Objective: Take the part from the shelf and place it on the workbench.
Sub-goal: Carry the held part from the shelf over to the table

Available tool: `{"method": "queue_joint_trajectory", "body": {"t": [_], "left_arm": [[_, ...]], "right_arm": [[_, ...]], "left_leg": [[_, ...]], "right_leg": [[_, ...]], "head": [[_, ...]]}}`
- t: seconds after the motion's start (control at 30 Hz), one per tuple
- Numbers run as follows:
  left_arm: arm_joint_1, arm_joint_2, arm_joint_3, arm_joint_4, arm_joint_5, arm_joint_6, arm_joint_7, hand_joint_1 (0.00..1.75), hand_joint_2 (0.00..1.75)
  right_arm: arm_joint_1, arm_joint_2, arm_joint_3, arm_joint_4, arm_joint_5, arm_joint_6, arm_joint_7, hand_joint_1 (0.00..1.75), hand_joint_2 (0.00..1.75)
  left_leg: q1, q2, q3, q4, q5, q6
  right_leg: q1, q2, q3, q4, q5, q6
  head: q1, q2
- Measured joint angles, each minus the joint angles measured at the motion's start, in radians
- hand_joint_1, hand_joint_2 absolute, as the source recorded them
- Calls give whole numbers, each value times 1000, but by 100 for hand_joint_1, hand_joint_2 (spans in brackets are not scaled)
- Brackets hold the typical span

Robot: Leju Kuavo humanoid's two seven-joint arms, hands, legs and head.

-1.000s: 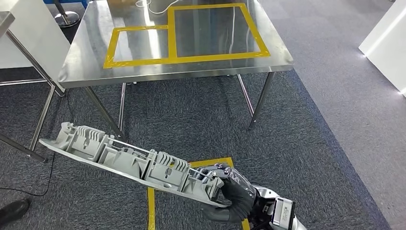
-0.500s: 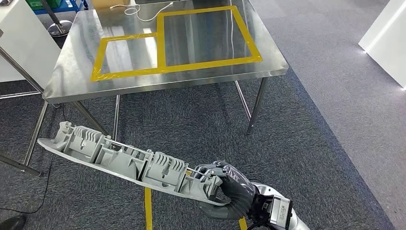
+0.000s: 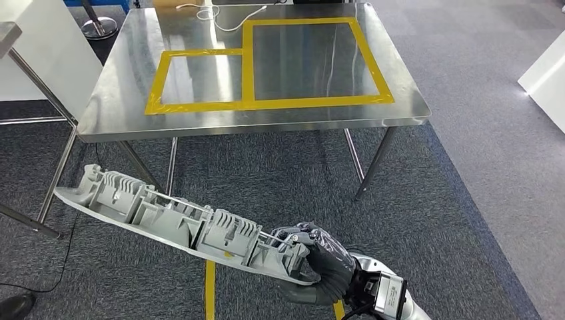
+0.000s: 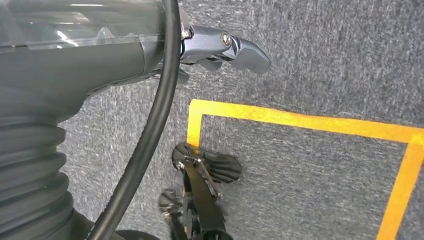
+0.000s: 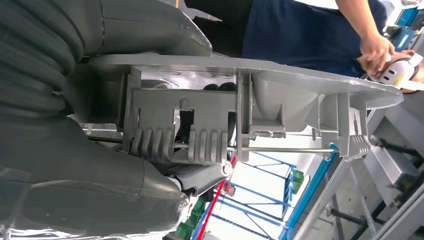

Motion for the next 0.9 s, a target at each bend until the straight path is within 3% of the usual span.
{"method": "queue_joint_trajectory", "body": {"t": [0.07, 0.13, 0.27, 0.33, 0.4, 0.43, 0.47, 0.5, 0.57, 0.63, 0.73, 0.8, 0.9], "left_arm": [[0, -1, 0, 0, -1, 0, -1, 0, 175], [-2, -1, 0, 0, -1, 0, -2, 0, 175], [-2, 1, 0, 0, -2, 2, -4, 0, 175], [-4, 2, 0, 1, -2, 2, -5, 0, 175], [-3, 2, 0, 1, -2, 2, -5, 0, 175], [-1, 2, 0, 1, -2, 2, -5, 0, 175], [0, 2, 0, 1, -2, 2, -5, 0, 175], [1, 2, 0, 1, -2, 2, -6, 0, 175], [2, 3, 0, 1, -2, 2, -6, 0, 175], [3, 4, 0, 1, -2, 2, -6, 0, 175], [7, 4, 0, 1, -3, 2, -7, 0, 175], [7, 4, 0, 1, -3, 2, -8, 0, 175], [5, 5, 0, 1, -3, 1, -9, 0, 175]], "right_arm": [[1, 0, 1, -2, -4, 0, -2, 175, 175], [3, 0, 2, -4, -7, -2, -5, 175, 175], [6, 1, 2, -10, -8, -5, -8, 175, 175], [7, 2, 2, -11, -8, -5, -9, 175, 175], [7, 3, 2, -11, -8, -4, -10, 175, 175], [8, 3, 2, -11, -8, -4, -10, 175, 175], [9, 3, 2, -11, -8, -4, -10, 175, 175], [10, 3, 2, -11, -8, -4, -10, 175, 175], [10, 3, 2, -11, -8, -4, -10, 175, 175], [10, 3, 2, -10, -8, -4, -10, 175, 175], [10, 3, 2, -10, -7, -4, -10, 175, 175], [9, 2, 2, -11, -7, -4, -10, 175, 175], [10, 2, 2, -11, -7, -4, -11, 175, 175]], "left_leg": [[-1, -3, 21, 0, -18, -6], [-2, -5, 31, 1, -31, -18], [-3, -7, 38, 33, -43, -42], [2, -7, -12, 129, -77, -50], [6, -7, -91, 250, -128, -60], [8, -7, -118, 280, -141, -64], [10, -6, -132, 279, -135, -66], [12, -6, -130, 242, -103, -66], [12, -6, -99, 114, -6, -63], [7, -5, -78, 31, 37, -53], [5, -6, -64, 13, 40, -30], [8, -7, -48, 6, 40, -17], [7, -8, -40, 4, 31, -6]], "right_leg": [[4, 0, 31, -128, 99, -11], [9, 0, 46, -197, 141, -25], [4, 3, 73, -218, 140, -51], [1, 3, 91, -225, 133, -59], [0, 4, 103, -226, 121, -62], [0, 6, 111, -226, 115, -62], [0, 7, 120, -226, 107, -61], [0, 8, 130, -226, 100, -59], [1, 9, 152, -224, 83, -52], [2, 10, 160, -222, 69, -41], [3, 10, 166, -210, 62, -21], [1, 9, 150, -164, 44, -14], [-1, 9, 43, 5, -24, -6]], "head": [[0, 0], [-1, 0], [-4, 0], [-8, 0], [-11, 0], [-11, 0], [-11, 0], [-11, 0], [-10, 0], [-10, 0], [-9, 0], [-6, 0], [-2, 0]]}}
